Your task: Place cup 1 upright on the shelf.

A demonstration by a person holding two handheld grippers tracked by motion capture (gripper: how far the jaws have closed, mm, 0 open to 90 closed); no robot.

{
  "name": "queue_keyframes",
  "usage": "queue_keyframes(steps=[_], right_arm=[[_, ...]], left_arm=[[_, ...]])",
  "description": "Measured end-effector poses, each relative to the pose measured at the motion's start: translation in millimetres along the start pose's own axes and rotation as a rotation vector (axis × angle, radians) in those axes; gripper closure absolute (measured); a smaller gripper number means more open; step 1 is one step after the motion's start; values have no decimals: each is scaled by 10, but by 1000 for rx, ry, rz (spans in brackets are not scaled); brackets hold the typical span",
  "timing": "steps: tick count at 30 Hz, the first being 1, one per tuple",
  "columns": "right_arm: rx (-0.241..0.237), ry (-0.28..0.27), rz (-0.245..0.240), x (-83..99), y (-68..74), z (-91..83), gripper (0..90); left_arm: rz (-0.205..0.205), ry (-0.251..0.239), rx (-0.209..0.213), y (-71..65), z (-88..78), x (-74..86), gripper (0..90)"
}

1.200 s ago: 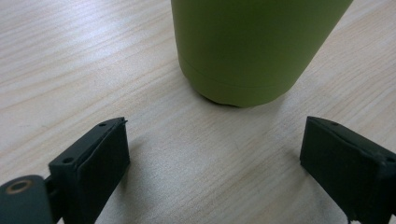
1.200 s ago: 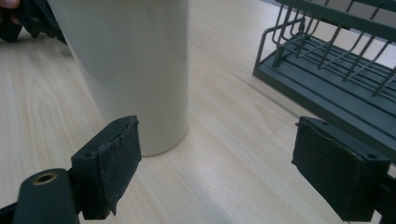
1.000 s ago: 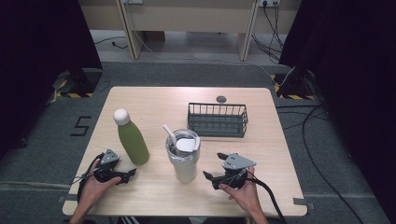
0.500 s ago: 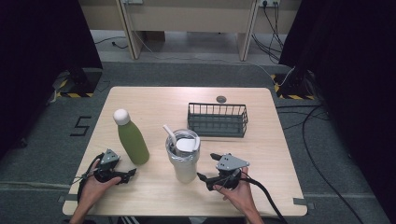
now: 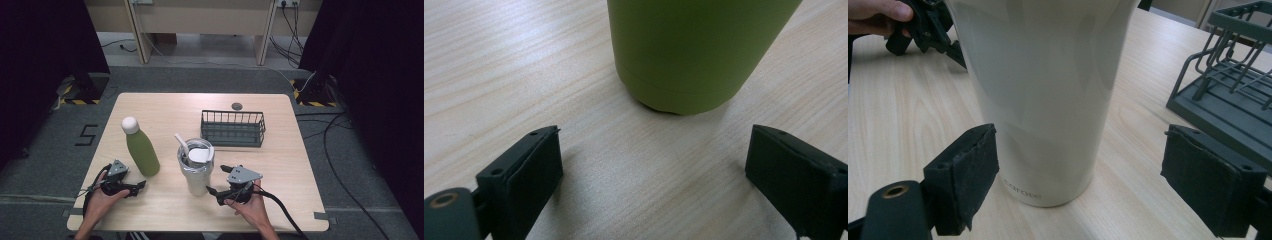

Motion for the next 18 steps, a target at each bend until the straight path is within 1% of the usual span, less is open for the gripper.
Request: queue_keyframes(steps=[15, 18], right_arm=[[-28, -31, -4, -70, 56, 89, 150], [-30, -33, -12, -80, 72, 118, 149]], left_arm=[[0, 0, 0, 0, 0, 0, 74], [0, 0, -1, 0, 0, 0, 74]])
Point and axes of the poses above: each handheld gripper's, and its own axes: z roughly forward along the jaws, x roughly out of its underside, y roughly to its left, the point moved 10 cm from there along z, roughly forward along the jaws, and after that the axes turned 7 degrees about y, right-handed, at the moved point
